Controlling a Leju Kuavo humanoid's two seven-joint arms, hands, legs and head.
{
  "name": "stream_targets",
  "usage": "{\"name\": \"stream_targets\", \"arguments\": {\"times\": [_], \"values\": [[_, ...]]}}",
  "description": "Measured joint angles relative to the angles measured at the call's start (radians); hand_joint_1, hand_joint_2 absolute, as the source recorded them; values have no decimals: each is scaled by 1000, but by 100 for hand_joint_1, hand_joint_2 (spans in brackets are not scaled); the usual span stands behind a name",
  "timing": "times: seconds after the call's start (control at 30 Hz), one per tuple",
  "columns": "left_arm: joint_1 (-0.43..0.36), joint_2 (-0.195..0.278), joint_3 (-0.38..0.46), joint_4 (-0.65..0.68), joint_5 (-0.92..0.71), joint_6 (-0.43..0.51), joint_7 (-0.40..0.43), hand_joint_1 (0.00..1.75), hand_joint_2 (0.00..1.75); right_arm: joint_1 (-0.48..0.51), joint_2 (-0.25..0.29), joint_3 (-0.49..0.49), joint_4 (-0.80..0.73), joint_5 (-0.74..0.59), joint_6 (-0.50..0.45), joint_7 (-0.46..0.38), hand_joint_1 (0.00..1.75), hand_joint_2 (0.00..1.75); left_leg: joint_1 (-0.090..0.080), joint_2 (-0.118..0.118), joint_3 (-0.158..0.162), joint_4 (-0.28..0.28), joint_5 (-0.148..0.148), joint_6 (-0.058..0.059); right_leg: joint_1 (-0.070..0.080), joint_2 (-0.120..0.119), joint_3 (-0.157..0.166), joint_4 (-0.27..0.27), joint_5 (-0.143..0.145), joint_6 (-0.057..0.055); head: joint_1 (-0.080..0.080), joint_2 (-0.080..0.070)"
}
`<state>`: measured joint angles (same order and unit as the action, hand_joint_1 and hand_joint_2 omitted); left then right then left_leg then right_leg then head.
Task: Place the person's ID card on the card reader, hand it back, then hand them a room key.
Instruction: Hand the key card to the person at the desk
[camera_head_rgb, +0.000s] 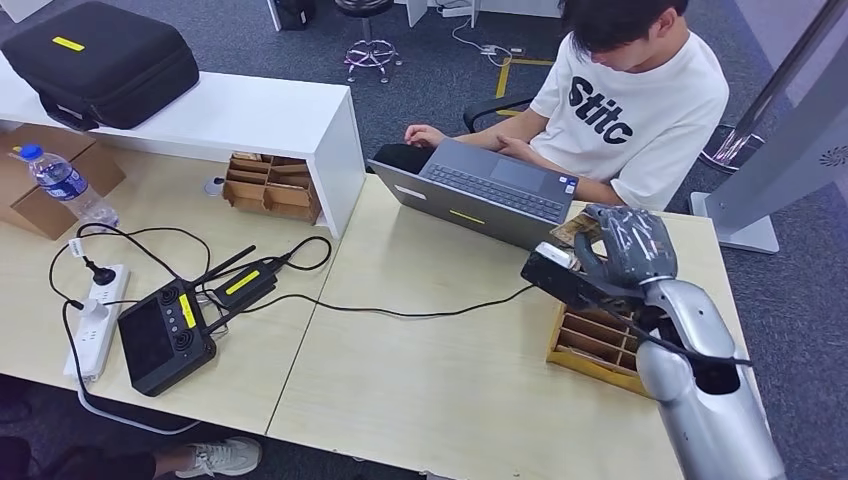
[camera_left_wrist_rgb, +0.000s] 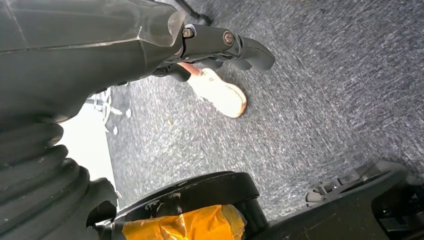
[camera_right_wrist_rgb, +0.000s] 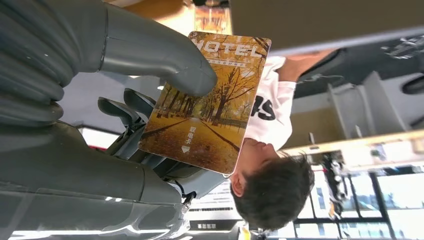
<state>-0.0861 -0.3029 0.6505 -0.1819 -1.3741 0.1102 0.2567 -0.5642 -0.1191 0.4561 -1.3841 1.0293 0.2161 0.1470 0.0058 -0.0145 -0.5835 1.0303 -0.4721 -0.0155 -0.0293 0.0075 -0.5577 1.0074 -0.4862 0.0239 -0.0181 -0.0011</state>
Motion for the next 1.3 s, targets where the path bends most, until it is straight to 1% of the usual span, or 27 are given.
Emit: {"name": "stream_targets", "arguments": {"times": [0.07, 0.2, 0.33, 0.47, 0.73, 1.07, 1.3], "values": [[-2, 0, -9, -1, -11, -9, 5, 0, 175, -86, 29, 31, 117, 24, 1, 38, 175, 175, 0, -3, 0, 0, 0, 0, 0, -3, 0, 0, 0, 0, 0, 0], [-4, 0, -19, -2, -19, -14, 9, 0, 175, -200, 75, 59, 288, 46, -15, 50, 175, 175, 0, -4, -2, 0, 0, 0, 0, -4, -1, 0, 0, 0, 0, 0], [-5, 0, -25, -2, -21, -15, 12, 0, 175, -255, 92, 69, 387, 55, -28, 48, 175, 175, 0, -5, -2, 0, 0, 0, 0, -5, -1, 0, 0, 0, 0, 0], [-6, 0, -29, -2, -23, -16, 15, 0, 175, -277, 96, 73, 430, 56, -32, 46, 175, 175, 0, -5, -2, 0, 0, 0, 0, -5, -1, 0, 0, 0, 0, 0], [-6, 0, -30, -2, -24, -17, 16, 0, 175, -292, 99, 77, 462, 57, -38, 44, 175, 175, 0, -5, -1, 0, 1, 0, 0, -5, -1, 0, 0, 0, 0, 0], [-7, 0, -34, -2, -27, -21, 20, 0, 175, -292, 99, 74, 470, 68, -36, 43, 175, 175, 0, -5, -1, 0, 1, 0, 0, -5, -1, 0, 0, -1, 0, 0], [-7, 0, -37, -2, -28, -22, 23, 0, 175, -300, 99, 42, 447, 65, -30, 38, 175, 175, 0, -5, -2, 1, 1, 0, 0, -5, -1, 0, 0, -1, 0, 0]]}}
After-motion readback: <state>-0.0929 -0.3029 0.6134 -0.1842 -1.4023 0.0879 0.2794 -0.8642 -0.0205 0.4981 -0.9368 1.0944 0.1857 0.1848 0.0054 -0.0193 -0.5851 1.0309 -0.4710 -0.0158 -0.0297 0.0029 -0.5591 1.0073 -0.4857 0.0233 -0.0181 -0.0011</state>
